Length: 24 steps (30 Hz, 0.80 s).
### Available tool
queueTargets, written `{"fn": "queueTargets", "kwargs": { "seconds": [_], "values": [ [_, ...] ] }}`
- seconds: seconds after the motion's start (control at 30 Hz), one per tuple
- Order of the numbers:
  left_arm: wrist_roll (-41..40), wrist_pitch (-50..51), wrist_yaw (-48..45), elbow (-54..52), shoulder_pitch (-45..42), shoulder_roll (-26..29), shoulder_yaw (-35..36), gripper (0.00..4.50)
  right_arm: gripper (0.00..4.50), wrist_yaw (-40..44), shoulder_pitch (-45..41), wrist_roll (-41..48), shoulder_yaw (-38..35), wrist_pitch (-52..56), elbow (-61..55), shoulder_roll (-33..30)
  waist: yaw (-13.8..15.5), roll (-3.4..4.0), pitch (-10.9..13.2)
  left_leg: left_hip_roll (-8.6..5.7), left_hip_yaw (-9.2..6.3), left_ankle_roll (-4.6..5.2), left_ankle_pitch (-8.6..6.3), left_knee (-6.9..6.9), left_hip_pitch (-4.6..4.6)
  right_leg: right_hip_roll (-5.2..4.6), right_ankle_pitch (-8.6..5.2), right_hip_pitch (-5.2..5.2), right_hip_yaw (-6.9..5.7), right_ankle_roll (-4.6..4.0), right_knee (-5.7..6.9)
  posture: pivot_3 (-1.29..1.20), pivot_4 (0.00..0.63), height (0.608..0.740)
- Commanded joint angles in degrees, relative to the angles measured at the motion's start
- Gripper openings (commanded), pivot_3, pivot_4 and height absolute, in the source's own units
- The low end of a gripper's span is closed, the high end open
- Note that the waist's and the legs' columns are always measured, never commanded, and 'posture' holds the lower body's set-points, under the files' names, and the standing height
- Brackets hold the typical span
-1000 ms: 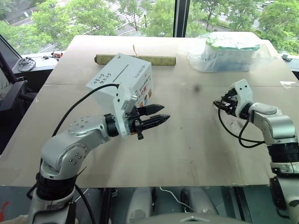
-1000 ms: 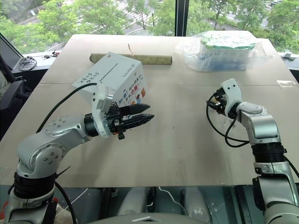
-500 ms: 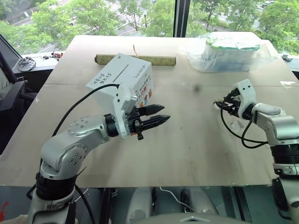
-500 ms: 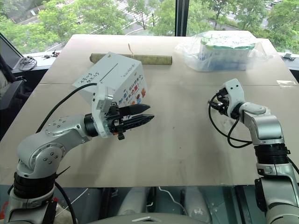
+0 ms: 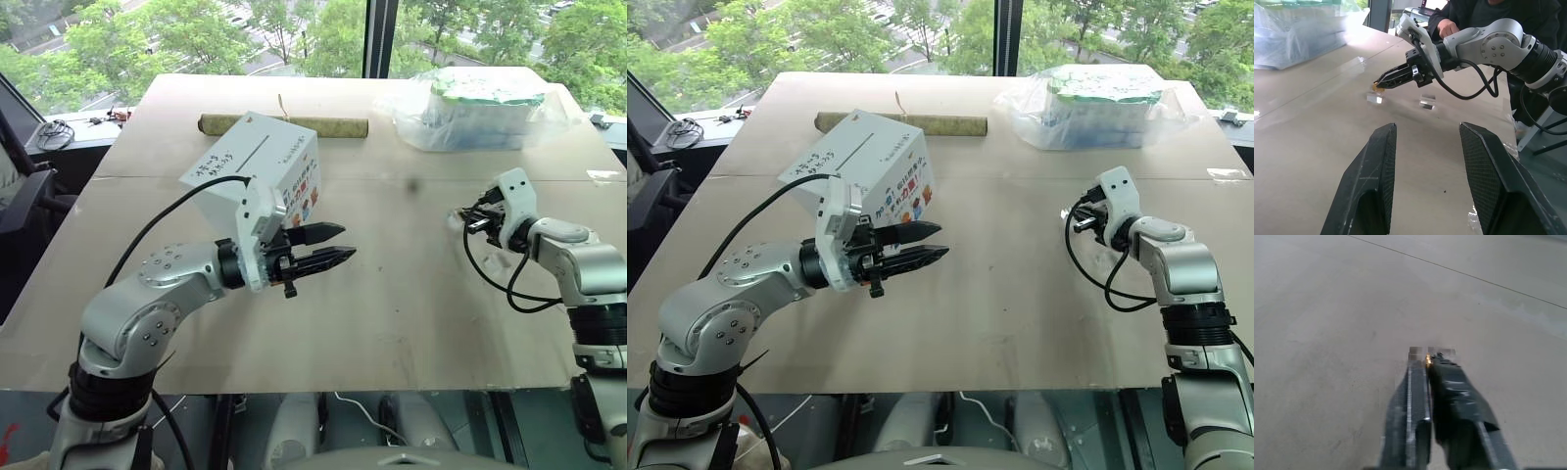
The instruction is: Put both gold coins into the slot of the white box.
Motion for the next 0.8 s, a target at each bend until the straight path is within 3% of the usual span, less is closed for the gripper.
{"fn": "queueTargets", "kwargs": {
  "seconds": [0.03, 0.27, 0.53, 0.7, 0.8],
  "values": [
    [0.21, -1.45, -0.52, -2.02, 0.35, 0.42, 0.31, 2.05, 0.09, -0.06, -0.61, 0.27, -1.72, -0.37, -1.39, -0.63, 0.0, 0.0, 0.0, 0.0, 0.0, 0.0, 0.0, 0.0, 0.0, 0.0, 0.0, 0.0, 0.0, 0.0, 0.0, 0.0, 0.15, 0.74],
    [0.64, -1.99, -0.46, -1.41, 0.28, 0.0, 0.07, 2.05, 0.09, -0.1, -0.99, 1.25, -2.72, 0.0, -2.52, -0.89, 0.0, 0.0, 0.0, 0.0, 0.0, 0.0, 0.0, 0.0, 0.0, 0.0, 0.0, 0.0, 0.0, 0.0, 0.0, 0.0, 0.15, 0.74],
    [-1.97, -0.04, 2.14, 0.83, -2.79, -2.96, 1.05, 2.05, 0.09, -1.03, -2.71, 9.62, -11.21, 5.5, -8.32, 0.15, 0.08, 0.02, 0.01, 0.0, -0.02, 0.01, -0.01, 0.0, -0.01, 0.0, 0.0, 0.0, -0.02, 0.0, 0.01, 0.0, 0.15, 0.74],
    [-8.21, 4.16, 6.0, 3.6, -6.89, -5.5, 2.64, 2.05, 0.09, 0.67, -2.18, 26.46, -19.83, 15.28, -20.68, 2.06, 0.09, 0.02, 0.01, 0.01, -0.04, 0.02, -0.01, -0.01, -0.04, -0.02, 0.0, 0.0, -0.04, 0.01, 0.0, 0.0, 0.15, 0.74],
    [-12.76, 6.74, 7.69, 7.27, -11.61, -7.52, 3.32, 2.05, 0.09, -4.03, -3.68, 44.12, -23.67, 22.91, -31.1, 4.79, 0.07, 0.03, 0.02, 0.03, -0.09, 0.02, -0.01, -0.01, -0.06, -0.06, 0.0, 0.01, -0.08, 0.01, 0.01, 0.0, 0.15, 0.74]
  ]
}}
